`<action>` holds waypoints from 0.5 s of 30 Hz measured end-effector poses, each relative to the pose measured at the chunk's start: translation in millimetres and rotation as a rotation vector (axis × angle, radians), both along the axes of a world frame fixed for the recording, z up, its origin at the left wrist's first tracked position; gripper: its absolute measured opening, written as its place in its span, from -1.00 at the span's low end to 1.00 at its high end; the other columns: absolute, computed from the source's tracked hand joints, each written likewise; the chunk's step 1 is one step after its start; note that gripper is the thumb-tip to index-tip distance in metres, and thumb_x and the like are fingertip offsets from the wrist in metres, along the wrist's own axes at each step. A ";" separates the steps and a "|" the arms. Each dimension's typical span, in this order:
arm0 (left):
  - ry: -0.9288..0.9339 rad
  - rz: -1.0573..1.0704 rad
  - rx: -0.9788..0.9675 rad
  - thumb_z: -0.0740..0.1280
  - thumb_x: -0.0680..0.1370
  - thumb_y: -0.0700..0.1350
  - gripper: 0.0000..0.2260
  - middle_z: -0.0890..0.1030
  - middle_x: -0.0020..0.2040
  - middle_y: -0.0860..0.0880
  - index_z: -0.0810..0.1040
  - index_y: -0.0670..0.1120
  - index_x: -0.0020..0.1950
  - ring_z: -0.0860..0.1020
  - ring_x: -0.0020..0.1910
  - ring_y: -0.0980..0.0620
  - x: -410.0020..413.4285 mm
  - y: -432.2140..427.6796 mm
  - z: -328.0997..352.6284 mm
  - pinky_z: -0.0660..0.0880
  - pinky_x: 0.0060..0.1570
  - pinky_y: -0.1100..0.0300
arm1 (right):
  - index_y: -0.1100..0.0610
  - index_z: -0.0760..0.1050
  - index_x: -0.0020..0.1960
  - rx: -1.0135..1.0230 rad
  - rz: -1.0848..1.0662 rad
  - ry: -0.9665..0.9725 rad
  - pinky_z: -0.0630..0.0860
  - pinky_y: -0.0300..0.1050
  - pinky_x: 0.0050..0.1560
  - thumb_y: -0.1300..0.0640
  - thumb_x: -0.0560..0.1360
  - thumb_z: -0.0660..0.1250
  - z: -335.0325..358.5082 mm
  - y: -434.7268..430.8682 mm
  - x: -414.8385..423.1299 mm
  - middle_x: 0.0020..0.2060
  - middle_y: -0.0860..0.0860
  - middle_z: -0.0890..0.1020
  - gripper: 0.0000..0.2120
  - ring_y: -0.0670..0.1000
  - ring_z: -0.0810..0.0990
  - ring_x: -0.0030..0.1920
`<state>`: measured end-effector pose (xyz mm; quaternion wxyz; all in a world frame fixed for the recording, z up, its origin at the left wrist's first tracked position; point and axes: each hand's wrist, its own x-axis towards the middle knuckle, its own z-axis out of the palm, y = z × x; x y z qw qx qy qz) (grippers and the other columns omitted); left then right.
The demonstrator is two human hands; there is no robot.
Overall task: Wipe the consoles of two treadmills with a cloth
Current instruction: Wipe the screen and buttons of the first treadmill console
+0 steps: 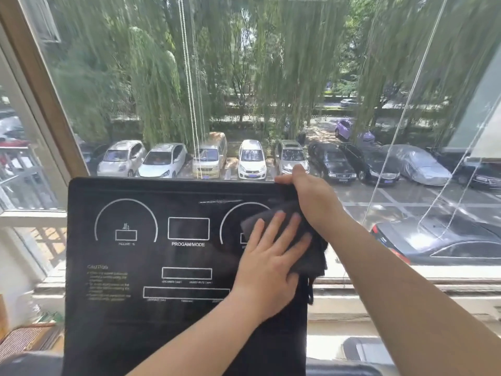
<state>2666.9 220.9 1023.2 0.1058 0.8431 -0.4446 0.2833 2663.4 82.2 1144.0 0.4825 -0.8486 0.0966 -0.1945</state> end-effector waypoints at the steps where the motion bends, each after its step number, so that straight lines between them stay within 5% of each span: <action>1: -0.034 -0.089 0.116 0.32 0.45 -0.03 -0.34 0.18 0.69 0.04 0.39 0.12 0.58 -0.03 0.69 -0.08 -4.4 -1.8 -5.6 -0.24 0.63 -0.10 | -0.13 0.72 0.25 -0.025 -0.017 -0.007 0.40 0.08 0.41 -0.27 0.72 -0.08 0.3 1.3 0.2 0.16 -0.13 0.65 -0.40 0.00 0.57 0.29; 3: -0.137 -0.283 0.369 0.33 0.45 -0.06 -0.38 0.24 0.67 0.07 0.45 0.12 0.54 0.01 0.69 -0.04 2.7 4.8 -0.1 -0.28 0.63 -0.05 | -0.13 0.71 0.25 -0.078 -0.045 -0.030 0.41 0.12 0.42 -0.28 0.71 -0.09 -2.4 4.4 1.5 0.22 -0.10 0.68 -0.39 0.01 0.57 0.31; 5: -0.241 -0.346 0.424 0.30 0.47 -0.07 -0.40 0.26 0.66 0.07 0.45 0.13 0.54 0.05 0.68 -0.01 22.1 13.9 17.7 -0.23 0.65 -0.04 | -0.13 0.71 0.21 -0.056 -0.059 -0.048 0.40 0.13 0.44 -0.28 0.71 -0.08 -7.6 6.3 2.5 0.26 -0.10 0.69 -0.40 0.00 0.57 0.33; 9: -0.169 -0.040 0.136 0.24 0.48 -0.06 -0.36 0.19 0.69 0.02 0.36 0.12 0.60 0.04 0.69 -0.06 49.7 34.0 47.5 -0.06 0.65 -0.12 | -0.18 0.74 0.01 0.089 -0.040 -0.049 0.47 0.09 0.40 -0.33 0.68 -0.08 -4.8 1.2 5.4 0.16 -0.13 0.72 -0.39 -0.05 0.62 0.23; 13: -0.014 0.038 -0.070 0.23 0.47 -0.07 -0.35 0.19 0.69 0.01 0.38 0.09 0.60 0.02 0.69 -0.08 20.3 25.5 11.7 0.00 0.64 -0.17 | -0.08 0.71 0.09 -0.221 -0.098 -0.053 0.49 0.13 0.29 -0.32 0.66 -0.12 -5.3 11.3 9.3 0.13 -0.13 0.69 -0.35 -0.03 0.57 0.24; 15: 0.005 -0.042 0.034 0.26 0.42 -0.07 -0.32 0.20 0.68 0.03 0.39 0.11 0.58 0.00 0.70 -0.06 3.1 27.8 -18.8 0.01 0.63 -0.16 | -0.03 0.63 -0.01 -0.388 -0.167 -0.095 0.49 0.11 0.21 -0.22 0.70 -0.05 -12.3 23.0 7.6 0.02 -0.10 0.66 -0.48 0.04 0.55 0.20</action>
